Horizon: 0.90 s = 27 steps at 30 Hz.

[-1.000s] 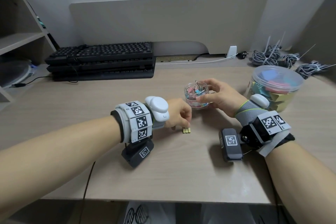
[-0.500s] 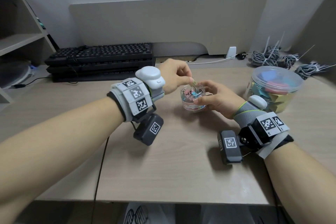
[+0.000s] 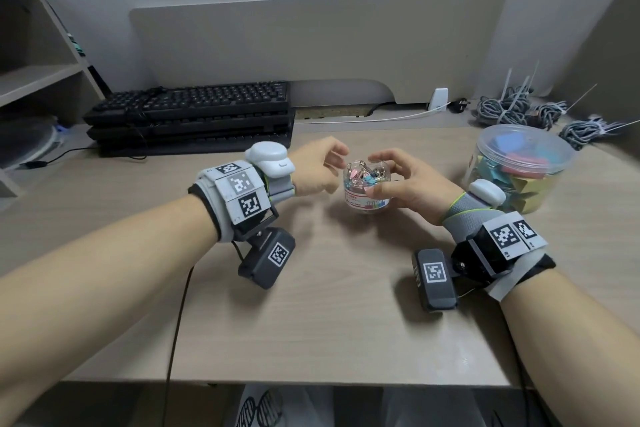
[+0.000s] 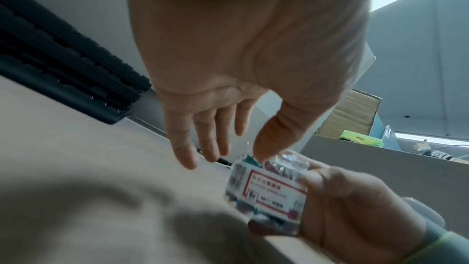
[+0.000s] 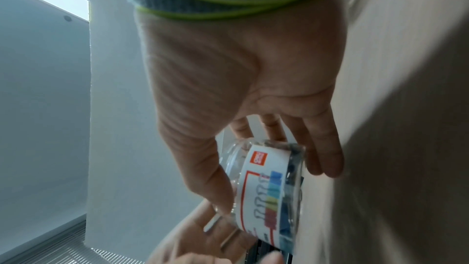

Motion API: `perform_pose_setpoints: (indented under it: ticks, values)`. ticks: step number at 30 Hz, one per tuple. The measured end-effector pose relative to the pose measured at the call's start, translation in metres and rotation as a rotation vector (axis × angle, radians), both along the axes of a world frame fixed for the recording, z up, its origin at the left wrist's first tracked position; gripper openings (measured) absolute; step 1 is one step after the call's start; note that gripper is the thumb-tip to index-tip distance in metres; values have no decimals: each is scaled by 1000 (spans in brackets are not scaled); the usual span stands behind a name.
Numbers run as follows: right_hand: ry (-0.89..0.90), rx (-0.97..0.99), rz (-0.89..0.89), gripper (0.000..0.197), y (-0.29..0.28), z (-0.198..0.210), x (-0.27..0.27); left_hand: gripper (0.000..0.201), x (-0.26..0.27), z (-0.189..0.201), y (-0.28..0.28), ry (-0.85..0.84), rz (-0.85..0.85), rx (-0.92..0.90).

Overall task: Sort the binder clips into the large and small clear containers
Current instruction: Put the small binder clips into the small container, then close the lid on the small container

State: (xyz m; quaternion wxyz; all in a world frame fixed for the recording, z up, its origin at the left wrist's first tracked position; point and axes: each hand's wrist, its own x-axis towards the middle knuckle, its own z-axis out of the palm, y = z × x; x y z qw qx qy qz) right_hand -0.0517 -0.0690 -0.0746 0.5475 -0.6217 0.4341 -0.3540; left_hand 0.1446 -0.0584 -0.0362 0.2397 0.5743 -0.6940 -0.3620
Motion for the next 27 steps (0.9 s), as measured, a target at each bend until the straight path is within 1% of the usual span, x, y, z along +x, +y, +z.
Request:
perform_pose_setpoints:
  ticks: [1,2,5,8,9,11,12,14,16,18,19,21,23,25,27]
  values:
    - [-2,-9,-4,52,0,1,1,77,-1,-5,3,3,-33,40]
    - [-12,-14,1,52,1,2,1,78,-2,-9,5,-5,-64,57]
    - [16,-48,18,54,3,8,0,69,-8,-23,6,-12,-68,-1]
    - [59,-69,13,49,3,16,-7,75,-17,-24,11,62,-39,-55]
    - [62,-62,8,49,6,18,-11,71,-21,-22,13,99,-44,-58]
    - [72,-54,9,53,11,23,-19,42,-30,-17,17,167,-106,-70]
    - [85,-60,12,54,13,25,-23,36,-35,-16,18,197,-138,-71]
    - [115,-67,12,50,16,30,-32,39,-41,-14,20,227,-133,-65]
    - [162,-87,-30,45,18,34,-43,52,-44,-19,18,235,-87,-62]
    - [313,-154,-114,44,21,37,-58,68,-46,-22,19,218,-68,-69]
    - [453,-199,-152,45,22,38,-65,72,-47,-23,19,210,-63,-78]
    - [793,-272,-173,50,27,37,-76,73,-51,-23,22,216,-69,-71]
    - [1037,-272,-156,53,33,32,-80,70,-53,-24,24,218,-81,-61]
    - [1184,-227,-144,55,35,25,-83,67,-55,-25,27,212,-83,-46]
    - [1287,-175,-133,59,37,21,-86,66,-56,-26,29,216,-92,-42]
